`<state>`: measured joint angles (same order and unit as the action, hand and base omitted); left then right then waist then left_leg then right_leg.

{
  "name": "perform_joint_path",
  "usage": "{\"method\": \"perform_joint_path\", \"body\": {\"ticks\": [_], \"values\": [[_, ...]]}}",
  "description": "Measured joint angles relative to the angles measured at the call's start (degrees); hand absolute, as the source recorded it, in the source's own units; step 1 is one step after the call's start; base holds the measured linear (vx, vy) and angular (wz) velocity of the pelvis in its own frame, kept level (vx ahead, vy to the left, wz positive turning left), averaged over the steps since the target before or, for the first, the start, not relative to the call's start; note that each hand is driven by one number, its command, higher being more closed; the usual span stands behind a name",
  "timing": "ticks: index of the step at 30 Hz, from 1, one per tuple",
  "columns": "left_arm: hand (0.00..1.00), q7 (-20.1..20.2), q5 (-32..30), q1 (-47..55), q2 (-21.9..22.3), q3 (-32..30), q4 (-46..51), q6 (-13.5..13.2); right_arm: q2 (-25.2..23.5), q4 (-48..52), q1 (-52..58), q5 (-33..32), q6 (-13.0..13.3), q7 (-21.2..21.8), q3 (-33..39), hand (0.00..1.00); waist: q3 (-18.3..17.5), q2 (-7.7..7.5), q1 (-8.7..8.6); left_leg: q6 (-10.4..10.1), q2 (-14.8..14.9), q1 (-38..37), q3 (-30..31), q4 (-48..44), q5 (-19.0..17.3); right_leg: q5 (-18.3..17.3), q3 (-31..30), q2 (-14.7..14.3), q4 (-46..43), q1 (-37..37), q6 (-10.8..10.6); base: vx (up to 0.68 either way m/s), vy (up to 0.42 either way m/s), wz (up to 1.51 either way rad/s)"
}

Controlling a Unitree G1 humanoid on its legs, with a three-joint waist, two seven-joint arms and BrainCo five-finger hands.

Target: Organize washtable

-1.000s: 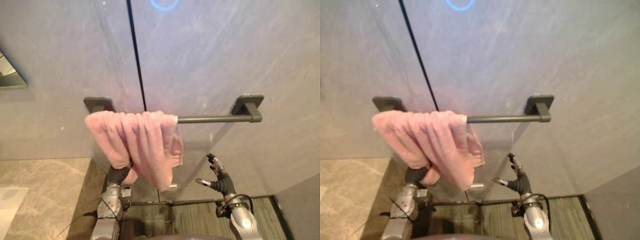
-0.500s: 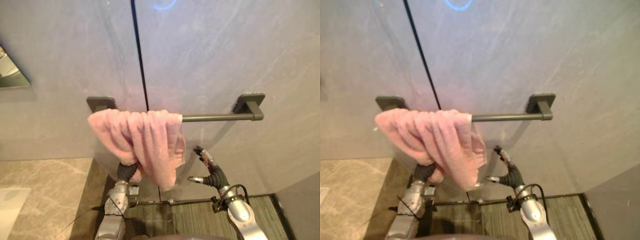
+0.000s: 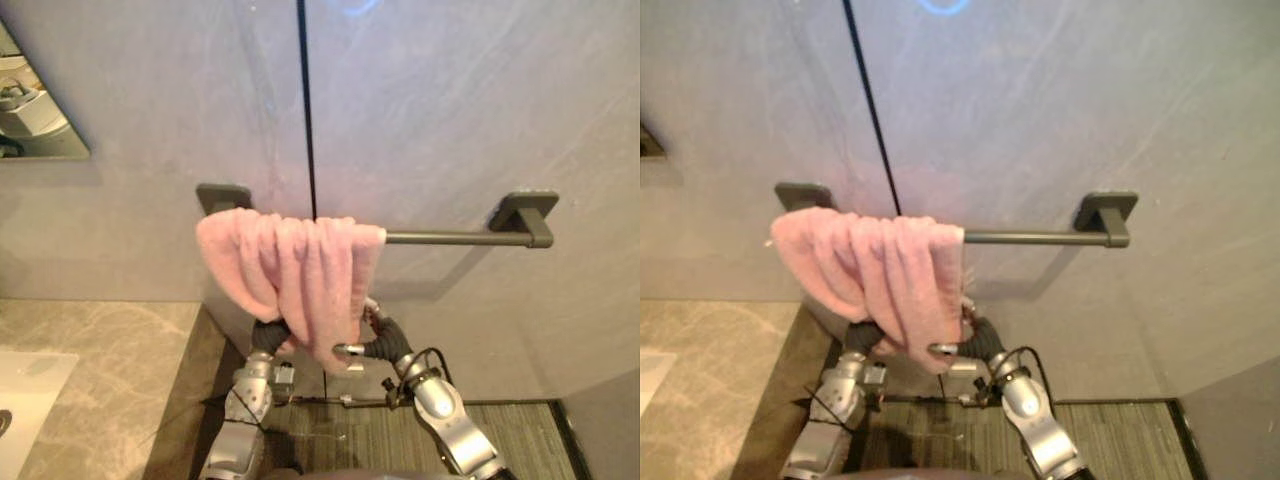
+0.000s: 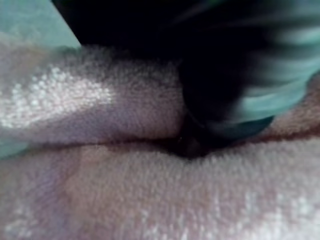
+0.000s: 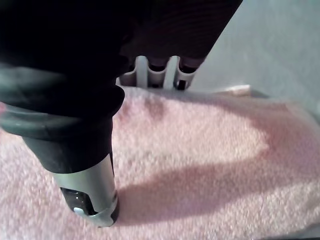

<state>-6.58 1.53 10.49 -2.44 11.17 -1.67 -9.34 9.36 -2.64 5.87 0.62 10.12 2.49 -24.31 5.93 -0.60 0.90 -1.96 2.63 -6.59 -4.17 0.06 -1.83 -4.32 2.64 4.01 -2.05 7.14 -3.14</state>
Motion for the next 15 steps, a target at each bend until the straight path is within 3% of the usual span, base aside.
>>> {"method": "perform_joint_path", "body": {"ticks": [10, 15], "values": [[1.00, -0.04, 0.00, -0.09, -0.10, 0.68, -0.01, -0.01, -0.98, -1.52, -1.69, 0.51, 0.07, -0.11, -0.76, 1.00, -0.38, -0.62, -0.02, -0.22, 0.24, 0.17, 0.61, 0.06, 0.26, 0.12, 0.59, -0.19, 0.29, 0.61, 0.19, -0.01, -0.015, 0.03], [1.00, 0.05, 0.02, -0.43, -0.06, 0.45, 0.00, -0.03, -1.75, -1.52, -1.58, 0.52, 0.10, -1.16, 2.43, 1.00, -0.44, -0.70, -0.06, -0.24, 0.13, -0.35, 0.67, 1.32, 1.09, 0.23, 0.76, -0.24, 0.18, 0.51, 0.24, -0.03, -0.015, 0.01]]}}
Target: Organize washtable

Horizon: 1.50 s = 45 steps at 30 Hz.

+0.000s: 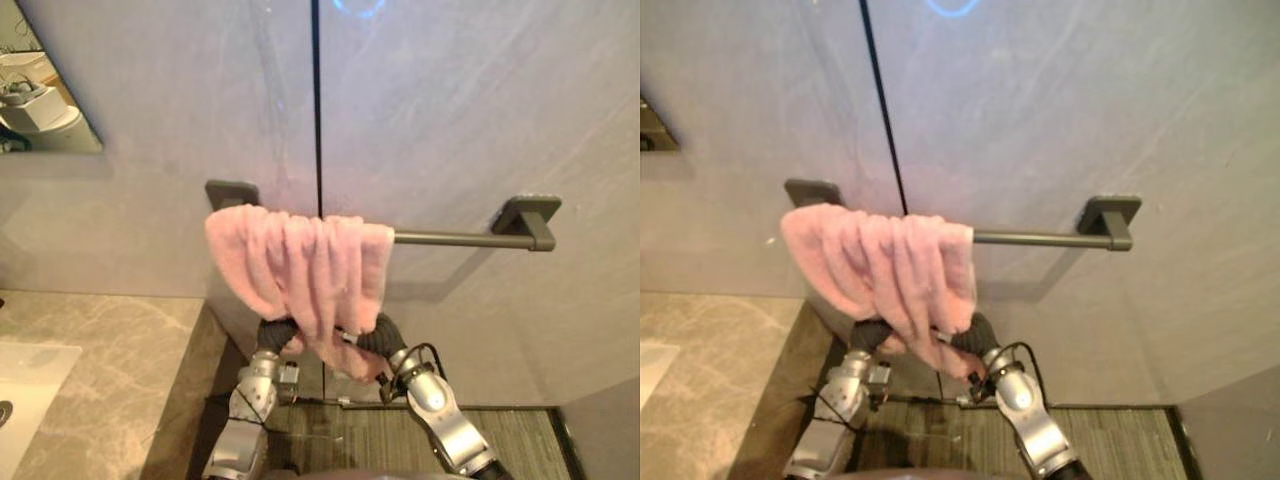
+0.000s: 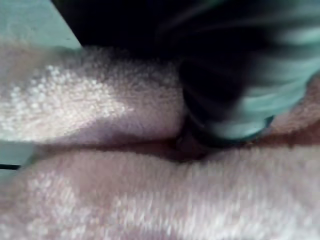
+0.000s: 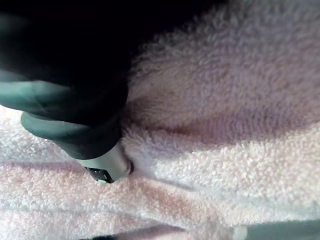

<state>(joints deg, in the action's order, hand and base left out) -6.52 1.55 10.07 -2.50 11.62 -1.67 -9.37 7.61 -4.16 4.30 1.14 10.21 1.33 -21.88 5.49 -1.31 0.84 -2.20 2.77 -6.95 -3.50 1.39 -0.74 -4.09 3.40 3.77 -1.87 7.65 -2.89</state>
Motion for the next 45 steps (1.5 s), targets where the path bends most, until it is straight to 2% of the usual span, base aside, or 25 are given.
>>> {"method": "perform_joint_path", "body": {"ticks": [7, 20, 28, 39, 45], "values": [[1.00, 0.12, 0.20, 0.01, 0.15, -1.01, 0.36, 0.00, -1.42, 1.10, 0.99, 0.01, 0.11, -1.49, 6.75, 1.00, 0.00, 0.00, -0.04, -0.05, -0.04, -0.68, -0.16, 0.68, 0.16, 0.09, -0.13, 0.00, 0.14, -0.02, -0.05, -0.03, -0.012, -0.01], [1.00, 1.62, 1.25, -0.01, 1.14, -0.45, 3.34, -0.07, -4.20, 8.53, 4.78, 0.18, 0.73, -2.64, 14.04, 1.00, 0.00, 0.00, -0.27, 0.09, -0.12, -0.68, -0.95, 0.69, -0.08, 0.33, -0.53, 0.11, 0.89, -0.01, -0.43, 0.00, -0.003, -0.01], [1.00, 2.86, 1.32, -0.03, 1.22, 1.51, 3.35, -0.07, -5.74, 8.66, 5.46, 0.76, 0.72, -3.66, 16.86, 1.00, 0.00, 0.18, -1.64, 0.32, -0.33, -0.82, -1.45, 0.63, -0.28, 0.41, -1.34, 0.31, 0.90, -0.10, -0.56, -0.01, -0.005, -0.02], [1.00, 3.94, 3.00, -0.03, 1.73, 3.77, 3.22, -0.04, -6.79, 7.11, 9.22, 1.38, 0.67, -4.70, 18.45, 1.00, -0.33, 1.23, -1.84, 0.38, -0.36, -0.88, -2.46, 0.65, -0.34, 0.39, -2.23, 0.36, 0.12, -0.93, -0.66, -0.02, -0.010, -0.05], [1.00, 3.89, 3.00, -0.02, 1.72, 3.85, 0.40, 0.03, -7.30, 3.89, 9.17, 1.70, 0.66, -4.77, 18.79, 1.00, -0.34, 1.26, -2.20, 0.38, -0.34, -1.02, -2.69, 0.64, -0.33, 0.40, -2.26, 0.36, -0.02, -0.98, -0.69, -0.03, -0.014, -0.02]]}}
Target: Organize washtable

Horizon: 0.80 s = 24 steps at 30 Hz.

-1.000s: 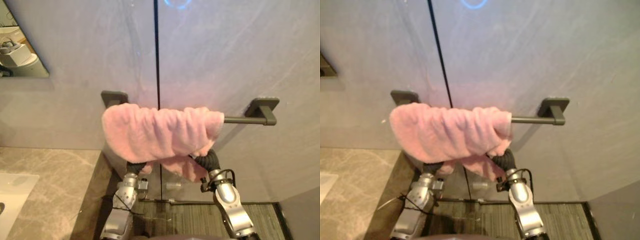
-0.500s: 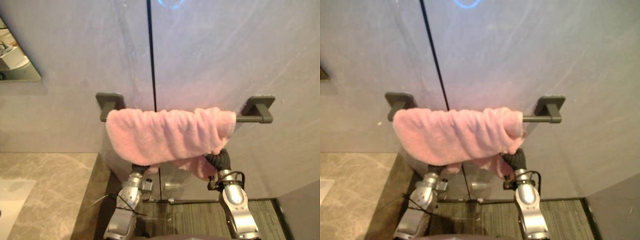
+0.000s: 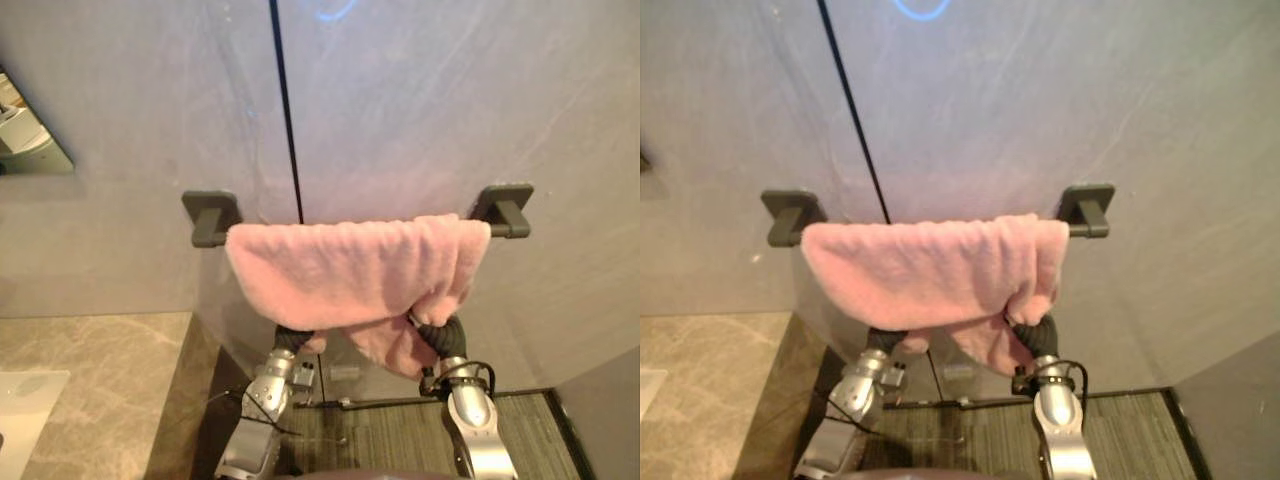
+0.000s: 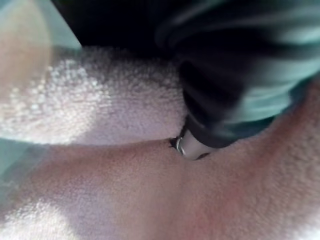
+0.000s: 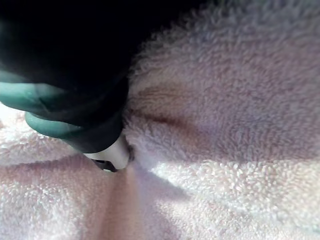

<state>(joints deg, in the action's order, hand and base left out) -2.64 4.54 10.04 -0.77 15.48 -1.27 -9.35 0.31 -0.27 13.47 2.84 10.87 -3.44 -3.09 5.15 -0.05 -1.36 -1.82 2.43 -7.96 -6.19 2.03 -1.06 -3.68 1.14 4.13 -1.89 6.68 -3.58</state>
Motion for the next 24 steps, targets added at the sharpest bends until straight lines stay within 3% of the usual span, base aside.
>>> {"method": "perform_joint_path", "body": {"ticks": [1, 15, 24], "values": [[0.00, -0.01, 0.00, 0.00, 0.00, -0.01, -0.55, 0.01, 0.01, -0.65, -0.04, 0.00, 0.00, 0.02, -0.02, 0.00, 0.00, 0.00, 0.00, 0.00, 0.00, 0.00, 0.00, 0.00, 0.00, 0.00, 0.00, 0.00, 0.00, 0.00, 0.00, 0.00, 0.000, 0.00], [0.00, -1.43, 2.88, 2.88, 0.35, -2.67, -5.67, 0.09, 0.08, -6.18, 2.71, -0.05, -0.25, -0.10, -0.18, 0.00, -0.10, -0.12, 0.52, -0.01, 0.33, 0.00, 0.44, 0.01, 0.05, -0.02, 0.19, 0.07, 0.02, 0.26, -0.01, 0.00, 0.000, 0.00], [0.00, -1.84, 8.72, 6.30, 2.03, -5.35, -6.17, 0.14, -0.56, -6.24, 7.62, -4.62, -0.68, -0.16, 0.25, 0.00, -0.17, -0.22, 0.62, -0.01, 0.36, -0.51, 0.28, 0.04, 0.05, -0.32, 0.52, 0.16, -0.64, 0.40, -0.22, 0.00, 0.000, 0.00]]}}
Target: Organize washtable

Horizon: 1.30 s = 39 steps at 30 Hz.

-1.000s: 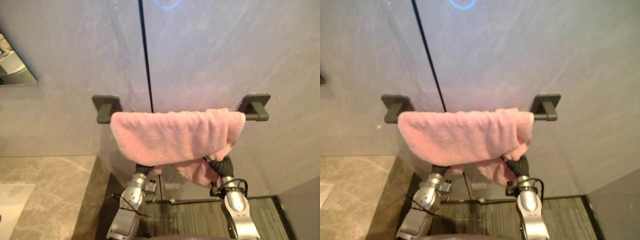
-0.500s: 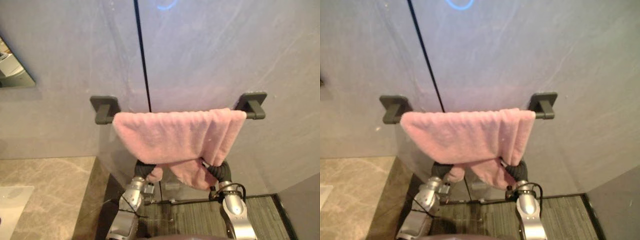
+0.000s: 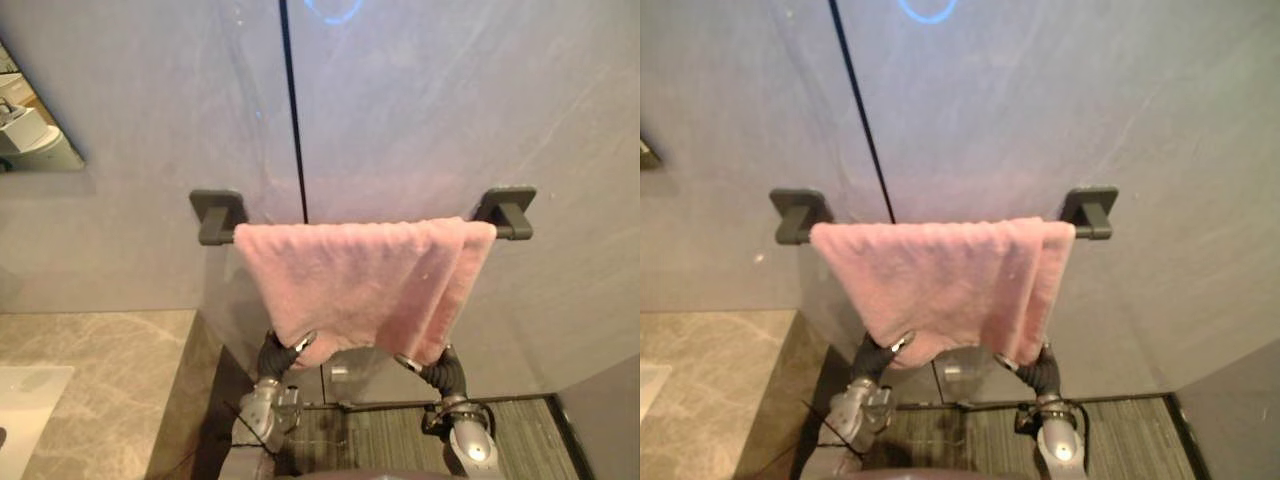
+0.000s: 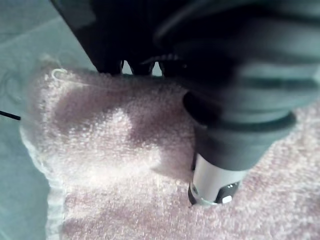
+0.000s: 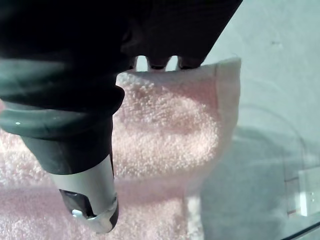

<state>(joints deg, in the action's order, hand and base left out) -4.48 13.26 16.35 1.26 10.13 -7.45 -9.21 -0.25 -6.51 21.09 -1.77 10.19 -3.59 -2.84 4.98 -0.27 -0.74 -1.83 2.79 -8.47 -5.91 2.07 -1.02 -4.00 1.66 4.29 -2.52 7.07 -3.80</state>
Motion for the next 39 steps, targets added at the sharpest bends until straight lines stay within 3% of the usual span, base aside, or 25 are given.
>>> {"method": "perform_joint_path", "body": {"ticks": [6, 11, 19, 24, 29, 32, 36, 39], "values": [[0.00, -0.79, 0.28, 1.54, 0.81, -5.20, -0.17, 0.07, -2.32, 0.86, 4.18, -0.42, -0.68, -1.70, 3.92, 0.00, -0.28, -0.49, 0.14, -0.08, 0.07, -0.81, -0.50, -0.16, -0.03, -1.27, 0.91, 0.62, -1.87, 0.59, -0.16, -0.02, -0.012, 0.06], [0.00, -2.21, 1.08, 4.56, 0.53, -11.77, 3.71, 0.05, -2.75, 9.03, 7.07, -0.42, -0.75, -4.13, 10.45, 0.00, -0.78, -0.81, 0.08, -0.37, 0.18, -1.28, -1.06, -0.72, -1.52, -3.34, 0.98, 0.76, -3.77, 0.50, -0.27, -0.04, -0.014, 0.00], [0.00, -5.83, 2.54, 7.70, 0.04, -21.13, 23.62, -1.41, -2.68, 24.83, 6.99, -0.31, -0.80, -9.91, 27.35, 0.00, -3.31, -0.38, 0.26, -0.74, 0.78, -0.26, -2.04, -4.77, -3.76, -4.29, 1.27, 0.82, -5.29, 0.82, -0.34, 0.05, -0.013, -0.02], [0.00, -7.24, 2.17, 7.17, -1.26, -21.77, 39.46, -3.80, -2.49, 38.72, 2.49, 0.37, -0.29, -13.13, 30.12, 0.00, -3.86, -0.35, -0.05, -0.82, 1.09, -0.38, -2.29, -6.20, -4.78, -4.44, 1.30, 0.70, -5.40, 1.59, -0.41, 0.00, -0.004, 0.00], [0.00, -7.51, 1.97, 2.16, -6.59, -20.96, 52.03, -9.36, 1.90, 46.23, -8.31, -0.16, 6.22, -11.28, 24.33, 0.00, -5.53, -0.09, -0.13, -0.72, 0.67, -0.70, -2.00, -6.06, -5.03, -4.52, 1.08, 0.80, -5.23, 1.59, -0.34, -0.03, 0.002, 0.00], [0.00, -5.49, 4.93, -3.90, -10.22, -15.75, 54.10, -12.53, 7.40, 46.27, -14.71, -4.32, 8.98, -6.73, 14.23, 0.00, -6.02, 0.19, -0.05, -0.58, 0.17, -1.12, -1.49, -6.05, -4.94, -4.37, 0.85, 0.79, -5.24, 1.74, -0.40, 0.00, 0.000, 0.00], [0.00, 0.81, 13.26, -10.68, -13.21, 3.23, 53.16, -12.93, 13.09, 46.09, -20.66, -12.09, 9.78, 2.43, -5.62, 0.00, -6.10, 0.66, -0.14, -0.28, -0.32, -1.31, -1.35, -6.10, -4.73, -3.96, 0.19, 0.94, -4.97, 1.72, -0.63, -0.01, 0.017, -0.03], [0.00, 6.34, 18.59, -14.56, -13.33, 16.02, 47.03, -11.07, 16.38, 43.76, -23.69, -16.40, 9.65, 8.81, -17.89, 0.00, -6.10, 0.59, -0.17, -0.12, -0.80, -1.35, -1.28, -6.03, -4.62, -3.81, -0.03, 1.10, -4.74, 1.74, -0.79, 0.00, 0.000, 0.00]]}}
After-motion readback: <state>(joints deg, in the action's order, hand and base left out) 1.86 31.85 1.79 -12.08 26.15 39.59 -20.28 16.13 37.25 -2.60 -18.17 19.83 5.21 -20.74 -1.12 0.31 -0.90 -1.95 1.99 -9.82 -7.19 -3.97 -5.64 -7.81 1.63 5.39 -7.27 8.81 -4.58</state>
